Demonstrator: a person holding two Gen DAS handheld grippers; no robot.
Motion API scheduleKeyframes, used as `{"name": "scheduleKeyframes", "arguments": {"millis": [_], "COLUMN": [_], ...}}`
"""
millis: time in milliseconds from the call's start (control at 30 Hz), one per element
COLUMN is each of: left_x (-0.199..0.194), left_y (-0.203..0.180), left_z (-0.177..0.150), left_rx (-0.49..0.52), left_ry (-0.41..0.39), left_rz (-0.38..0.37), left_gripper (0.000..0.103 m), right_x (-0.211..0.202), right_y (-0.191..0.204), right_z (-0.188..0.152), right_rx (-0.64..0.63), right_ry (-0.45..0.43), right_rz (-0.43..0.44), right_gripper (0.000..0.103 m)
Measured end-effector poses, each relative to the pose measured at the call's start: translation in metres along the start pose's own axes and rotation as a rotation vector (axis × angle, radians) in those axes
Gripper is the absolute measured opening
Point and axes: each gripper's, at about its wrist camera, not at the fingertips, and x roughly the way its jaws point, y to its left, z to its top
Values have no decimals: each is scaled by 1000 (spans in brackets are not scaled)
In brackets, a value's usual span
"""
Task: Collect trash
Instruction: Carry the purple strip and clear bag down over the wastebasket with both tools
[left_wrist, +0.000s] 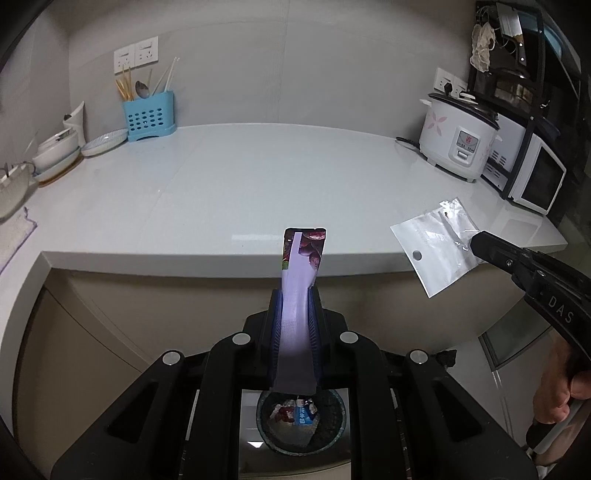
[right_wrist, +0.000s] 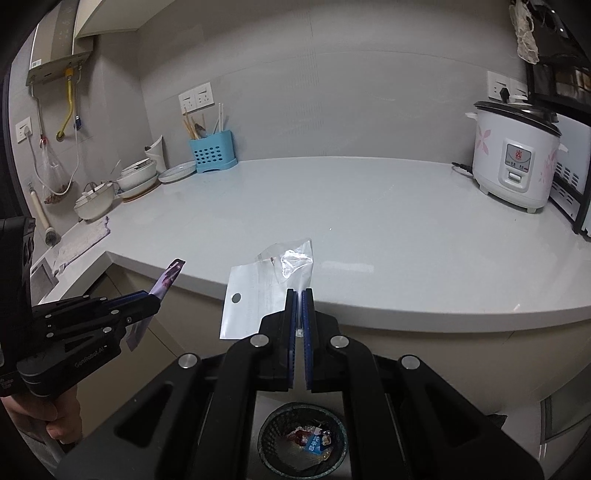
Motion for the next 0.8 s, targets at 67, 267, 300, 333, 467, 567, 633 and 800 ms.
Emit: {"name": "scheduleKeyframes", "arguments": {"millis": [67,267,300,333,467,567,633,800], "left_x": [-4,-1,2,5,25,42,55,92], "left_y": [0,-2,-2,-1,3,5,5,9], "left_z": [-15,-61,-68,-75,-100,-118,-128,-155], "left_rx": [-3,8,6,4,-13,-10,-14,-33], "left_ry": [7,47,57,70,118,144,154,206], "left_rz": [-4,2,2,4,-7,-3,-7,-28], "left_gripper": [13,13,13,13,13,13,13,13], "right_x": [-5,-13,-11,-9,10,29,43,84], "right_y": [3,5,4,3,-2,-5,-6,-8], "right_z": [-16,-60,-67,-74,-104,-125,-139,-172], "right_rx": [-1,-10,-8,-5,5,12,11,7], "right_ry": [8,34,43,52,107,146,167,215], "right_rz": [14,24,25,22,14,0,-9,-42], "right_gripper": [3,3,3,3,3,3,3,3]}}
